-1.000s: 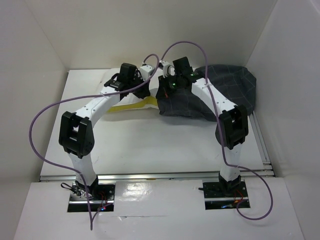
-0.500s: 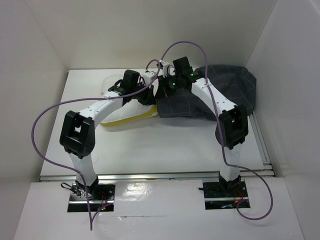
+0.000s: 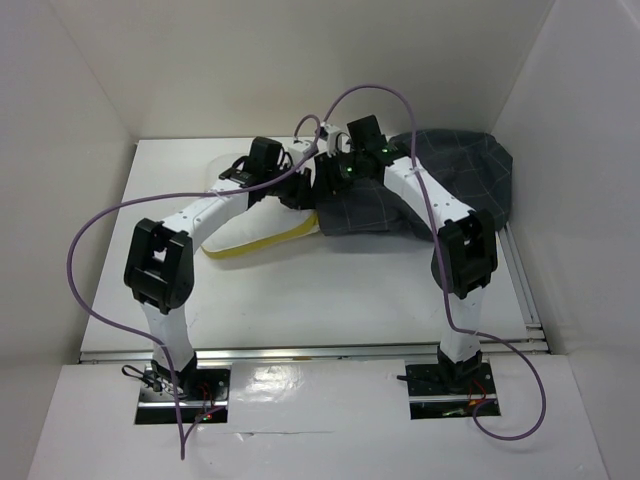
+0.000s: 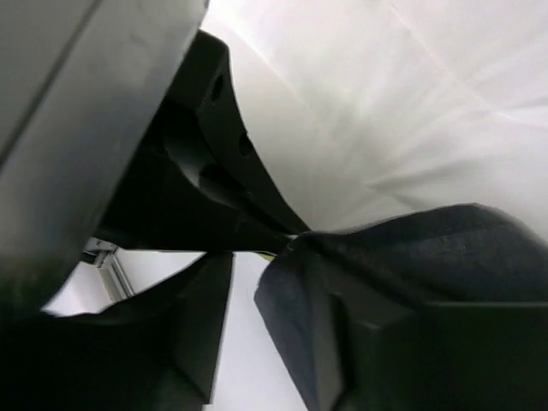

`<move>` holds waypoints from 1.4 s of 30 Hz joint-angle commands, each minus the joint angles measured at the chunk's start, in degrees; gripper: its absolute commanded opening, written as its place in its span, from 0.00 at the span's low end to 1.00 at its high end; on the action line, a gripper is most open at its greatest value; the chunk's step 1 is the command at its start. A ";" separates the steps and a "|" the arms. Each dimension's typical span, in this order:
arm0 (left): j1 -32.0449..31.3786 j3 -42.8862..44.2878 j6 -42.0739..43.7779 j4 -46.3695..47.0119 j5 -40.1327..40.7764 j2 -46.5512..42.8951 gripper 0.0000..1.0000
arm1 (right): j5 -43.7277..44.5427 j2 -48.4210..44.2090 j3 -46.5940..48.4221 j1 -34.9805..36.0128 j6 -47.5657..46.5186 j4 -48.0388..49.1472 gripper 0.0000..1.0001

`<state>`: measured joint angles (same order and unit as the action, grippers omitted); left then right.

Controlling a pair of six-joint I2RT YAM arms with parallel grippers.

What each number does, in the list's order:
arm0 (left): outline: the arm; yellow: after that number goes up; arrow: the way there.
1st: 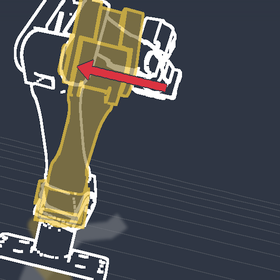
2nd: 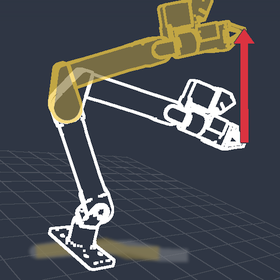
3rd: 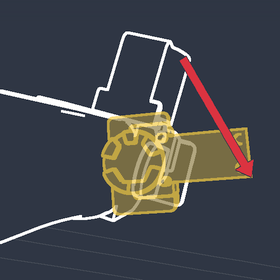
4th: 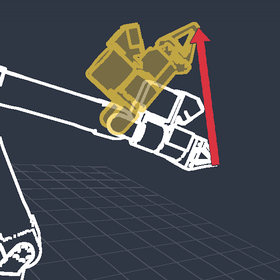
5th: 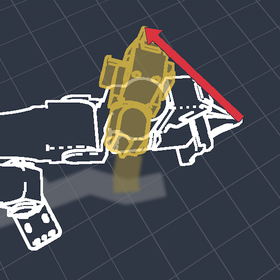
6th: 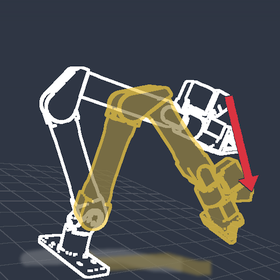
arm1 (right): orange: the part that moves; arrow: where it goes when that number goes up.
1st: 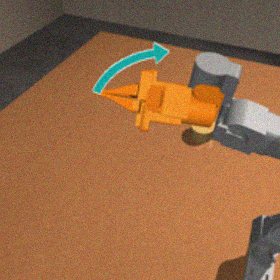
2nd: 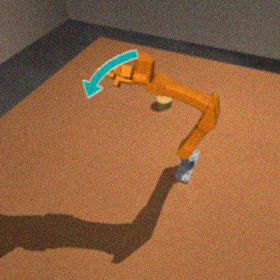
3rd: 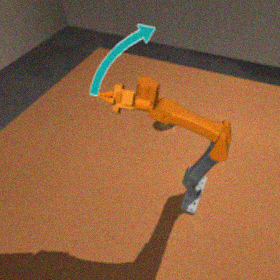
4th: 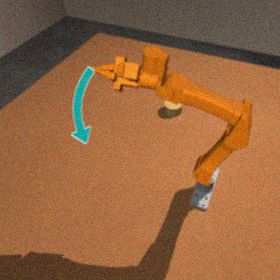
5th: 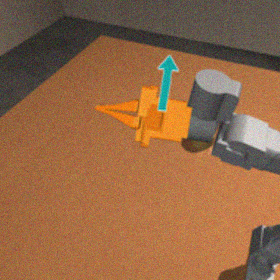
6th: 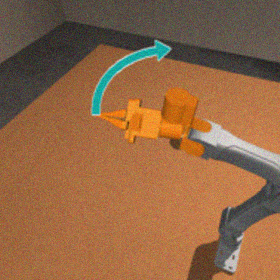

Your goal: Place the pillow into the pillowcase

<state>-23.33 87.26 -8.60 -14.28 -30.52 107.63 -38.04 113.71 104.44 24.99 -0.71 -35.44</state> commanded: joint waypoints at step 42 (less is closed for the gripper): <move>1.18 -0.79 22.94 -2.60 24.62 -9.47 0.77 | 10.19 17.26 6.23 -5.14 -9.56 12.33 0.45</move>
<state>-24.03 82.78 14.96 -21.23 -11.09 95.57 -21.58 133.03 114.52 16.80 -6.11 -19.05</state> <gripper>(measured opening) 0.763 0.450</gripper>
